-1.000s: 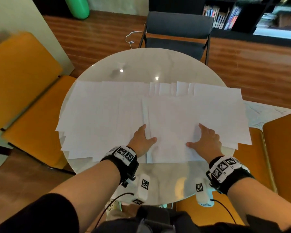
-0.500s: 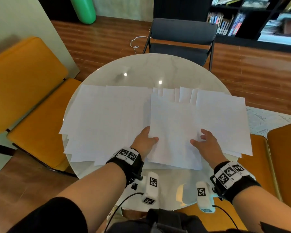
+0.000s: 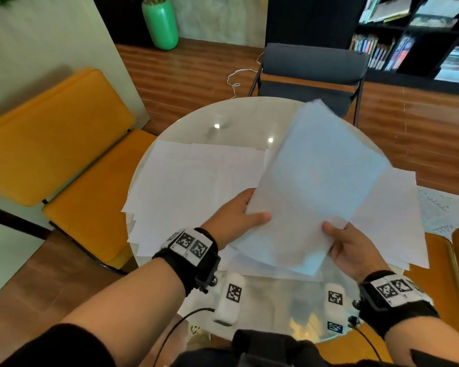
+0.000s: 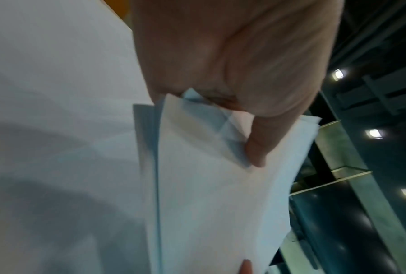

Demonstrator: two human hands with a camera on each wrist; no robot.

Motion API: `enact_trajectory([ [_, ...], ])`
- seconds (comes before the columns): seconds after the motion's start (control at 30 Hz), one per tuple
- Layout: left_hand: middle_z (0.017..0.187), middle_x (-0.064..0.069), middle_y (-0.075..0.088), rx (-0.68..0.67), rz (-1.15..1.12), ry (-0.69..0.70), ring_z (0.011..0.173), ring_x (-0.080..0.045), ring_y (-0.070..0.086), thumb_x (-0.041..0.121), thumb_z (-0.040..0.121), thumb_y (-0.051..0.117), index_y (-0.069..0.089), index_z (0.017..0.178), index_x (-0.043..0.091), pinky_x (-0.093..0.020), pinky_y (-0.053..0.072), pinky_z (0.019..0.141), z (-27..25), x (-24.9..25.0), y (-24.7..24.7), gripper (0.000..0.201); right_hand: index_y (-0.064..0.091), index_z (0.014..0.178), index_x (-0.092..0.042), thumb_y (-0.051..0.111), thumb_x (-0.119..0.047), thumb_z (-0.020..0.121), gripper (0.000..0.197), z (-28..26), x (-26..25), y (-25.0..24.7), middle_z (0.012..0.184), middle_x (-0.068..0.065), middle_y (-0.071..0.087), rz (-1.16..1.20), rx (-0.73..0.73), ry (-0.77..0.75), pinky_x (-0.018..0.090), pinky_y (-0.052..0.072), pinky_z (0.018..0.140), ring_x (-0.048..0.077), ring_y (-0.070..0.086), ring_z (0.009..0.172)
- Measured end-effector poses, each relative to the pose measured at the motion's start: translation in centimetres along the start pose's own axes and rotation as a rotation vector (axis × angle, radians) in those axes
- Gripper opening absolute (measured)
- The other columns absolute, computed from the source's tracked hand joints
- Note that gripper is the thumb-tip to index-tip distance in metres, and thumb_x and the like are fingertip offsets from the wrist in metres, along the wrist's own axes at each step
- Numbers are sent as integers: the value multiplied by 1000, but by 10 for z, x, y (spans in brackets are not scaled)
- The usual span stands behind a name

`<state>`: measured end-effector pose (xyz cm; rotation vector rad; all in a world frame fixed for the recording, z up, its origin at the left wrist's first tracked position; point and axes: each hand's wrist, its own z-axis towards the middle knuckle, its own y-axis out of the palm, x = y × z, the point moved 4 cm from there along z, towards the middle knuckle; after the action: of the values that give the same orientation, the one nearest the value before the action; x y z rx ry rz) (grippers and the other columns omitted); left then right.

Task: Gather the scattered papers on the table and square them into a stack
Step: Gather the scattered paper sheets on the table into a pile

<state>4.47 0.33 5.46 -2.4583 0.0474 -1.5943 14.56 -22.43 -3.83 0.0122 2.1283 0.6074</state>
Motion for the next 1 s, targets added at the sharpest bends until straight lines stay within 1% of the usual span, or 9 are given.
enact_trajectory([
  [0.07, 130, 4, 59, 53, 142, -71, 116, -16, 58, 32, 84, 66, 45, 135, 24, -35, 44, 103, 8, -20, -13, 56, 63, 110, -9, 74, -13, 70, 41, 4, 0, 0, 104, 10, 74, -213, 93, -9, 37, 59, 81, 25, 71, 95],
  [0.13, 117, -1, 57, 72, 331, -174, 104, -17, 56, 30, 87, 63, 44, 136, 17, -27, 45, 90, 13, -42, -22, 54, 64, 104, -11, 67, -16, 84, 21, 7, 2, 3, 103, 12, 73, -570, 204, -12, 45, 55, 88, 32, 68, 95],
  [0.2, 108, -3, 59, 44, 354, -256, 92, -19, 59, 25, 89, 60, 49, 132, 16, -27, 48, 80, 15, -61, -25, 46, 62, 103, -6, 59, -21, 90, 19, 9, 7, 5, 104, 15, 68, -807, 338, -2, 43, 51, 86, 35, 63, 93],
  [0.33, 140, -5, 49, 22, 464, -289, 124, -20, 50, 30, 90, 55, 47, 134, 20, -28, 39, 100, 14, -85, -43, 46, 57, 102, 8, 54, -18, 90, 29, 11, 23, 9, 107, 24, 60, -992, 484, 43, 39, 48, 82, 41, 58, 94],
  [0.47, 147, -7, 35, 120, 421, -300, 130, -22, 45, 36, 89, 57, 43, 138, 23, -30, 38, 105, 15, -98, -73, 53, 56, 109, 0, 52, -28, 89, 35, 4, 30, 13, 118, 27, 52, -1214, 605, 127, 46, 44, 96, 43, 52, 106],
  [0.73, 149, -4, 40, 8, 306, -268, 133, -18, 42, 34, 90, 59, 27, 147, 18, -27, 33, 106, 13, -113, -87, 67, 51, 114, 5, 46, -25, 96, 35, 4, 43, 52, 119, 27, 53, -1279, 535, 70, 43, 39, 95, 41, 49, 112],
  [0.83, 146, -3, 43, -46, 278, -264, 128, -18, 47, 33, 89, 61, 23, 149, 16, -23, 38, 95, 12, -114, -87, 73, 50, 117, 4, 47, -23, 95, 34, 6, 51, 71, 118, 27, 53, -1271, 495, 31, 43, 40, 95, 41, 51, 110],
  [0.93, 138, -2, 50, -104, 275, -230, 116, -15, 52, 26, 89, 62, 36, 142, 15, -21, 39, 92, 13, -112, -87, 60, 44, 129, -4, 57, -21, 90, 44, 9, 58, 81, 126, 23, 52, -1023, 515, 5, 46, 46, 96, 39, 54, 109],
  [1.0, 136, -7, 53, -152, 315, -235, 116, -18, 55, 31, 87, 64, 42, 138, 17, -27, 43, 98, 15, -115, -87, 58, 33, 140, -12, 67, -17, 84, 65, 7, 59, 84, 129, 16, 51, -778, 557, 27, 46, 47, 98, 36, 55, 113],
])
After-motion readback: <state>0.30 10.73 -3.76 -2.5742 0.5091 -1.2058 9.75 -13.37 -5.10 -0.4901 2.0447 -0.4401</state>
